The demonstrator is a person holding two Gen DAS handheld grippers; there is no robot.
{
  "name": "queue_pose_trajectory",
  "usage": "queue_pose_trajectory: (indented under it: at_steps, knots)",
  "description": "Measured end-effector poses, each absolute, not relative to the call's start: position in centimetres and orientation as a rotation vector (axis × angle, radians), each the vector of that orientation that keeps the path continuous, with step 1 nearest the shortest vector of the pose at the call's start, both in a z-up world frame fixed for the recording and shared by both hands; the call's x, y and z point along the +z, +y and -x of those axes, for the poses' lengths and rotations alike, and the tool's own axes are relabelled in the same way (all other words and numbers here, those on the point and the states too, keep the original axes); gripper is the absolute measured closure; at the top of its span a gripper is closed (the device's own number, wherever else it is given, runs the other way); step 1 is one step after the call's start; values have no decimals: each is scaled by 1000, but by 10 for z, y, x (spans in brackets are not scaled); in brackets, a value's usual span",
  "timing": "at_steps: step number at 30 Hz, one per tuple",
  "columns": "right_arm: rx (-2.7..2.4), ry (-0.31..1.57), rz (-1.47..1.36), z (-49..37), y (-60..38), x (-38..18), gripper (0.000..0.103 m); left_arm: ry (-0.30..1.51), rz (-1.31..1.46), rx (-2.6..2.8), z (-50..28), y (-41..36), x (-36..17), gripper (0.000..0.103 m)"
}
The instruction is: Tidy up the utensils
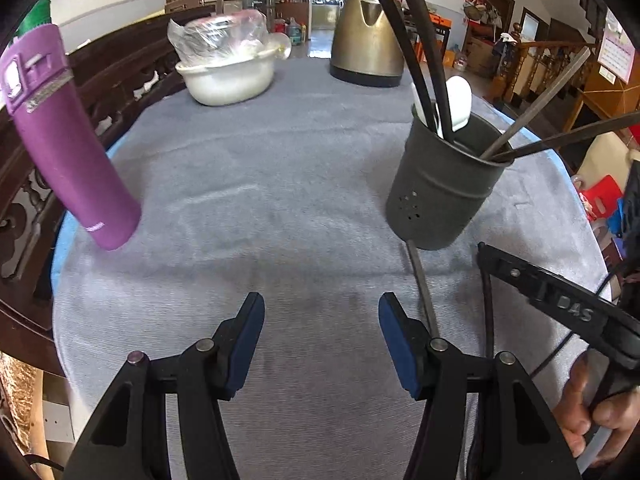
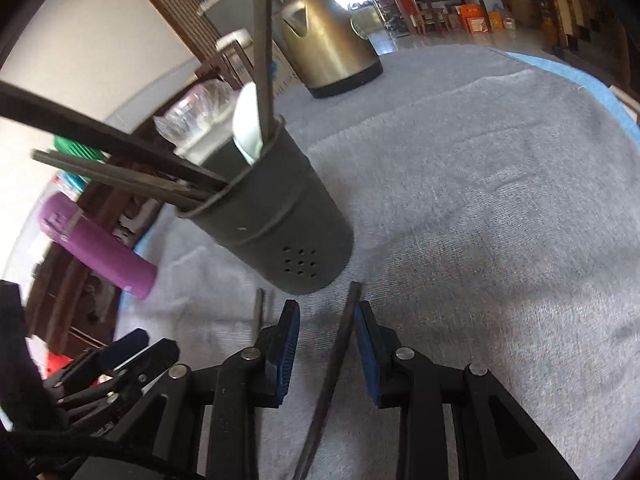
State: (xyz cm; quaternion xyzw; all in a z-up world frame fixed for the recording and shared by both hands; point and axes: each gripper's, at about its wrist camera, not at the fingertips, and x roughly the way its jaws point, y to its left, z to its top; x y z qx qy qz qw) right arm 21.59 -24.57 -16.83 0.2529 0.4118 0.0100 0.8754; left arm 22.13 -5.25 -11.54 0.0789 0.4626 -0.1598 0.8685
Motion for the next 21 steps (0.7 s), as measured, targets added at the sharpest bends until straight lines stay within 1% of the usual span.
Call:
queue_pose_trajectory:
  at_steps: [3,6,8,9,10,13,15,21]
  knots:
    - [-1,880,-520,-222,-247,-173,74,973,-168,-344,-222,-56,-117,43]
    - [-16,893,-519,-228,-248,-176,78,977,-161,-356,-226,-58,-117,43]
    - [-18,900,-515,-232,-248,-179,85,982,-142,-372,-230,-59,-117,43]
    - [-21,902,-504,-234,-247,-180,86,986,-134,-381,-232,-59,-117,43]
    - [-21,901,-494,-235,-245,-181,91,990,-122,-397,-234,-61,-118,43]
    - [3,878,-508,-233,-246,-180,92,998,-109,-441,-239,-68,-121,43]
    - [13,849,-524,-228,-250,-180,92,998,-101,-483,-241,-75,-123,46]
    - [15,795,-565,-216,-262,-175,92,1044,-67,-559,-255,-95,-131,49]
